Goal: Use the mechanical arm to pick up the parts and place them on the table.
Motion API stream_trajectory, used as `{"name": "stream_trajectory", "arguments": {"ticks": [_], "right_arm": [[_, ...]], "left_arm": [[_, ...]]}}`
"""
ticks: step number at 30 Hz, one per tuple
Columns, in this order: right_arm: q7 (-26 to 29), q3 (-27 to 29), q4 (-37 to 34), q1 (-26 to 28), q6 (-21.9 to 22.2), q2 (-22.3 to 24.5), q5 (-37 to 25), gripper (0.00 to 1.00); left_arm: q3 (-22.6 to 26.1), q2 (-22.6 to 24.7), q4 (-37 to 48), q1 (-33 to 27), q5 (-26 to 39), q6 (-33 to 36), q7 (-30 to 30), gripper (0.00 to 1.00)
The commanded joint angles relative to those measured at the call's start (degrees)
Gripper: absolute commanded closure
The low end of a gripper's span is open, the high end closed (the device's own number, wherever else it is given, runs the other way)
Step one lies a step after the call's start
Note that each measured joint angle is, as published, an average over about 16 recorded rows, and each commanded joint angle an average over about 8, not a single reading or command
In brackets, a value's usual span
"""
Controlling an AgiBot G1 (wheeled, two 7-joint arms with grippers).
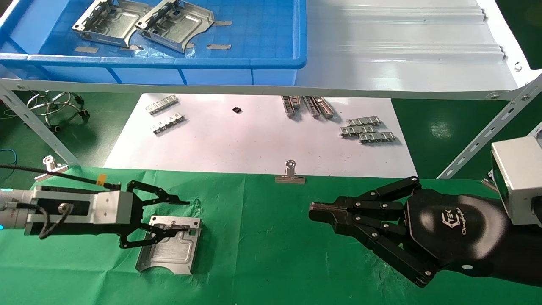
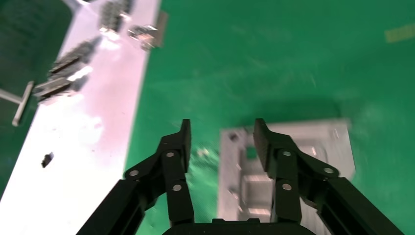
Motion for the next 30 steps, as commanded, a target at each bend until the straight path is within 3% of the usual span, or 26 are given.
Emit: {"name": "stream_trajectory", "arguments": {"ticks": [1, 3, 11, 30], "right_arm": [[0.00, 0.00, 0.00, 0.00, 0.00, 0.00, 0.00, 1.00], [0.00, 0.00, 0.00, 0.00, 0.00, 0.00, 0.00, 0.99], [0.00, 0.00, 0.00, 0.00, 0.00, 0.00, 0.00, 0.01], [0.00, 0.00, 0.00, 0.00, 0.00, 0.00, 0.00, 0.00]], "left_arm": [[-0.48, -0.41, -0.38, -0.12, -0.64, 1.00, -2.74, 0.00], [-0.54, -1.69, -3.44, 0.77, -2.02, 1.18, -6.79, 0.00], [-2.10, -5.29, -12.84, 4.08, -5.75, 1.27, -16.95, 0.00], [-15.24, -9.36, -30.04, 13.78, -8.26, -0.76, -31.20, 0.00]]}}
